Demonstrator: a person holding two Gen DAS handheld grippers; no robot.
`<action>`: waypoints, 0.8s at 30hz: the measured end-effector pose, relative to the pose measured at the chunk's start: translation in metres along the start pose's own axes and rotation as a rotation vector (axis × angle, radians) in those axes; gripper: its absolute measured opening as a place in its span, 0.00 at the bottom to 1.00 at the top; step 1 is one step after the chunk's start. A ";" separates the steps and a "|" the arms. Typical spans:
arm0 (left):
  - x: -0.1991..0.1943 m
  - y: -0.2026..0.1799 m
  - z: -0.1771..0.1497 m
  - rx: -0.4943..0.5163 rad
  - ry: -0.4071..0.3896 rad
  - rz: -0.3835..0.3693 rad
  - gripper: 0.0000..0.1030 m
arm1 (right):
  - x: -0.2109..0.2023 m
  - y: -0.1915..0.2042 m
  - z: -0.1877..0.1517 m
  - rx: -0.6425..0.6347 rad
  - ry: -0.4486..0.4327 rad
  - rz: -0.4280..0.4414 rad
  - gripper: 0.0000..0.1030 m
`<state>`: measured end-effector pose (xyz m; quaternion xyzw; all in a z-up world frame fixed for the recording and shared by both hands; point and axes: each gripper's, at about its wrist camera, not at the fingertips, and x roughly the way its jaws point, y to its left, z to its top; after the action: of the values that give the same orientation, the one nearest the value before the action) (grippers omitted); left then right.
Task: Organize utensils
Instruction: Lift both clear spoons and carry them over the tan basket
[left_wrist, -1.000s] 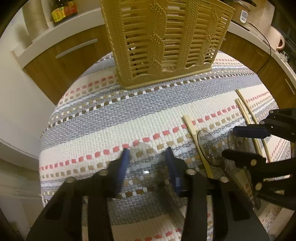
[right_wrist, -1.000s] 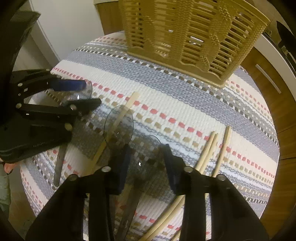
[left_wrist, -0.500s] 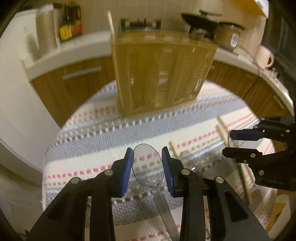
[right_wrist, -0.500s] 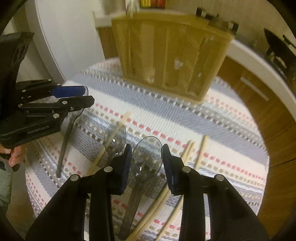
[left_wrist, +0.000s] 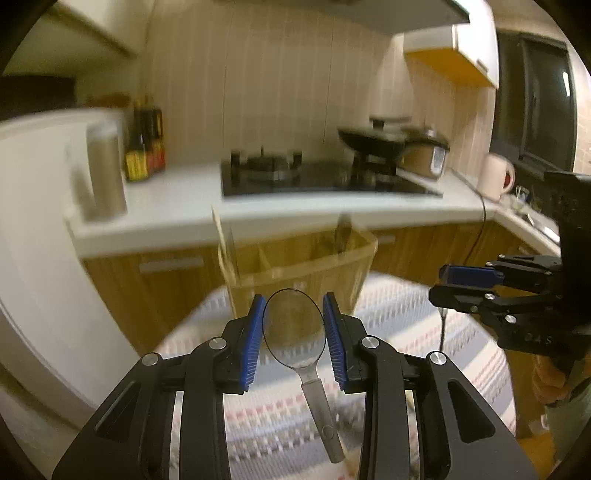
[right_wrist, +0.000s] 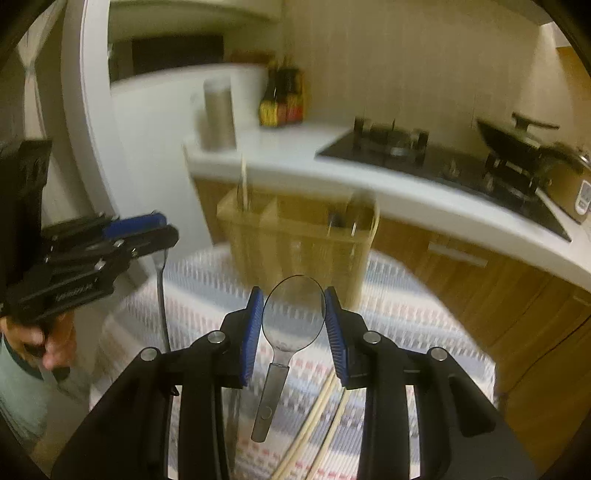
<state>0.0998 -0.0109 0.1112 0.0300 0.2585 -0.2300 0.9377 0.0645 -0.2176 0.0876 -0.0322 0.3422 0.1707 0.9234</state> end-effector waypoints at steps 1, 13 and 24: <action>-0.004 0.000 0.012 0.004 -0.026 0.004 0.29 | -0.004 -0.003 0.010 0.007 -0.024 -0.006 0.29; 0.005 -0.001 0.103 0.012 -0.235 0.078 0.29 | -0.004 -0.031 0.098 0.059 -0.260 -0.163 0.29; 0.073 -0.003 0.113 0.028 -0.261 0.124 0.29 | 0.039 -0.050 0.124 0.021 -0.337 -0.260 0.29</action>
<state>0.2073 -0.0640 0.1729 0.0286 0.1286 -0.1771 0.9753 0.1859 -0.2312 0.1547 -0.0374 0.1778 0.0495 0.9821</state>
